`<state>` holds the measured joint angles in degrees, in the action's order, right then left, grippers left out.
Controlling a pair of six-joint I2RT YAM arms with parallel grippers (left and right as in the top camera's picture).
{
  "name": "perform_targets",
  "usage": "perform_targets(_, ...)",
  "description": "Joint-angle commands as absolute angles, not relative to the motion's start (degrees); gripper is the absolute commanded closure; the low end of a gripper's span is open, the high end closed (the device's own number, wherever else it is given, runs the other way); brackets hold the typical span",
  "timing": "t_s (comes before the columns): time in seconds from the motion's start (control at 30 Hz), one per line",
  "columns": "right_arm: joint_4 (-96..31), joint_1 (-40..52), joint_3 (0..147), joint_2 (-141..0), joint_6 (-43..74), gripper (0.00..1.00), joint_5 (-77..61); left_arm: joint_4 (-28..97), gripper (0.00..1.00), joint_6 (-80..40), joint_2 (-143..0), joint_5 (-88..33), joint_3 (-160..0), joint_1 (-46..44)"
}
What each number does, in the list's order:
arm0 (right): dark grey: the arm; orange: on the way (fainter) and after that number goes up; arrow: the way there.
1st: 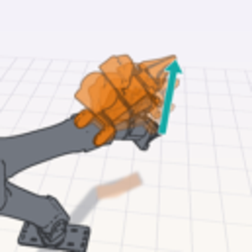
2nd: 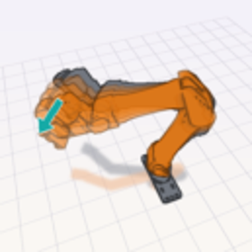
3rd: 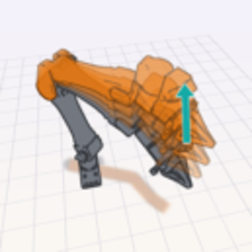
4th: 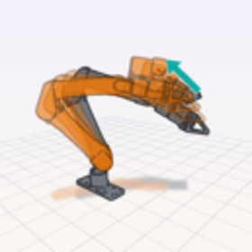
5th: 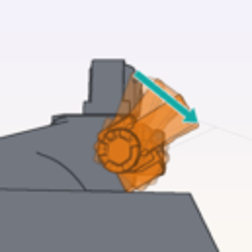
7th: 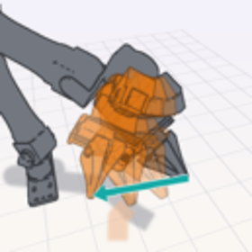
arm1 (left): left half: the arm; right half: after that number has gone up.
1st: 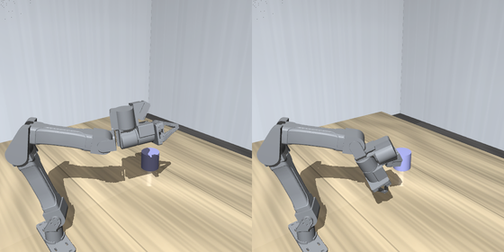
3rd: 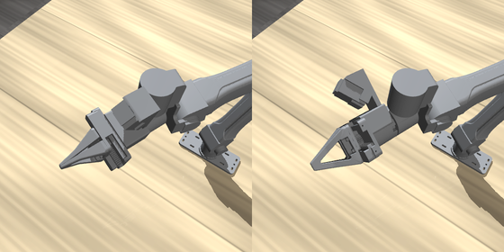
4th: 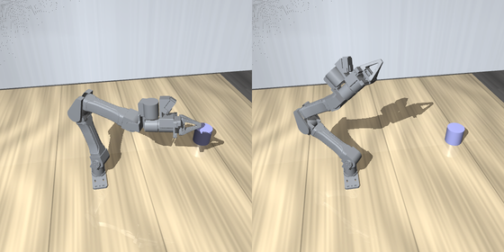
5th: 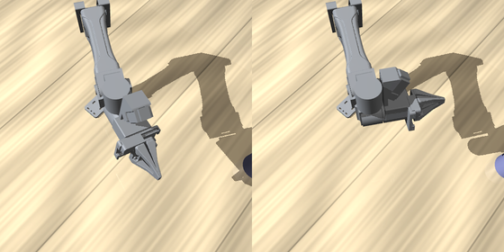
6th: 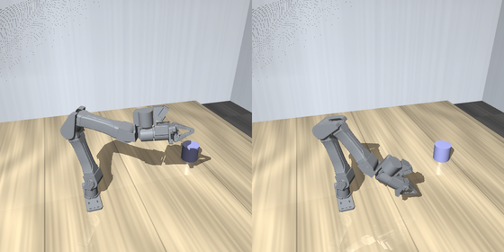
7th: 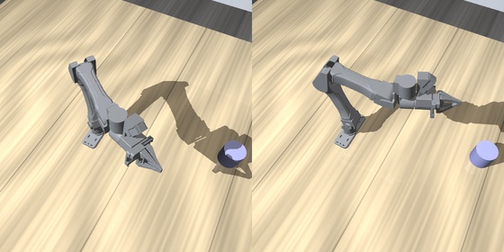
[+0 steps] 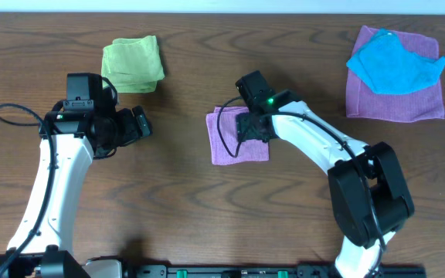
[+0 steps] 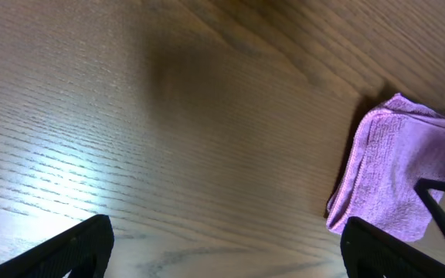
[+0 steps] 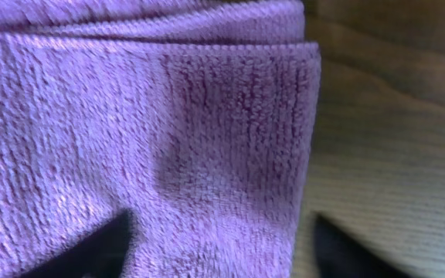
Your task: Fold the cloth
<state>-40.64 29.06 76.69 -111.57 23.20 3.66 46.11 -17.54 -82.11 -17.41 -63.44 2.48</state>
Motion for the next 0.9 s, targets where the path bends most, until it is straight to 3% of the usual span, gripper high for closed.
perform_targets(0.0, -40.23, 29.23, 76.29, -110.91, 23.57, 0.01, 4.71, 46.30, 0.05, -16.95, -81.58, -17.72, -63.92, 2.59)
perform_targets(0.2, -36.56, 29.23, 76.36, -110.89, 21.28, 0.09, 2.17, 46.28, 0.05, -16.88, -81.58, -19.09, -63.90, 2.55)
perform_targets(0.37, -32.40, 28.80, 76.34, -110.91, 14.70, 0.34, 1.52, 46.33, 0.05, -16.91, -81.58, -19.18, -63.90, 2.55)
perform_targets(0.57, -31.31, 26.65, 76.34, -111.02, 7.94, 0.27, 4.19, 46.70, 0.05, -16.91, -81.58, -20.67, -63.90, 2.55)
perform_targets(0.87, -30.85, 23.20, 76.34, -113.56, 6.09, 0.27, 2.72, 46.70, 0.05, -16.93, -81.58, -20.88, -63.90, 2.55)
